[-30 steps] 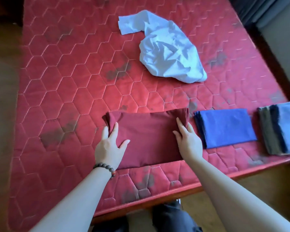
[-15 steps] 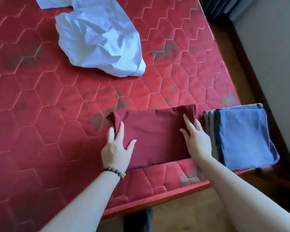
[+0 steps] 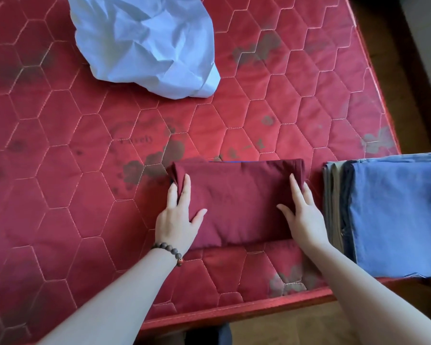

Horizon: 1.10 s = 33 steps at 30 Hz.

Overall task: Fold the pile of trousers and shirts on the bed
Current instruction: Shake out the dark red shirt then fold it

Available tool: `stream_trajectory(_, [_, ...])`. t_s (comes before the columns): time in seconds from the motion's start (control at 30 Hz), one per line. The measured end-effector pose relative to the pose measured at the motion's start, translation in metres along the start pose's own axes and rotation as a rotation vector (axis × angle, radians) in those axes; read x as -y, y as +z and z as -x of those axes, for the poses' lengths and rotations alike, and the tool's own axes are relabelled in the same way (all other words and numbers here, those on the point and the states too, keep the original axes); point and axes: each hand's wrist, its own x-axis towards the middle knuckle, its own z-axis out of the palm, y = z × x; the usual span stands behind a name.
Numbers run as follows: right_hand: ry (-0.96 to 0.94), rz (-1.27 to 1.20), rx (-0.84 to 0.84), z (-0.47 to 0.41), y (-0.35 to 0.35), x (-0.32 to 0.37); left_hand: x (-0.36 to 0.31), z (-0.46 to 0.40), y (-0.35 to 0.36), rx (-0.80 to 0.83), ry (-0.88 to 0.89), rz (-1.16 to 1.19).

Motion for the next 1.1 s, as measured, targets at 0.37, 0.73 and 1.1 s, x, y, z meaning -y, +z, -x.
stream_trajectory(0.37, [-0.104, 0.316, -0.291, -0.002, 0.002, 0.035, -0.005, -0.006, -0.012, -0.194, -0.019, -0.216])
stream_trajectory(0.73, [-0.309, 0.412, -0.017, -0.009, 0.060, 0.047, -0.002, -0.026, 0.032, 0.034, 0.312, -0.371])
stream_trajectory(1.1, [-0.121, 0.446, 0.009, -0.022, 0.039, 0.018, -0.006, -0.031, 0.025, 0.134, 0.271, -0.217])
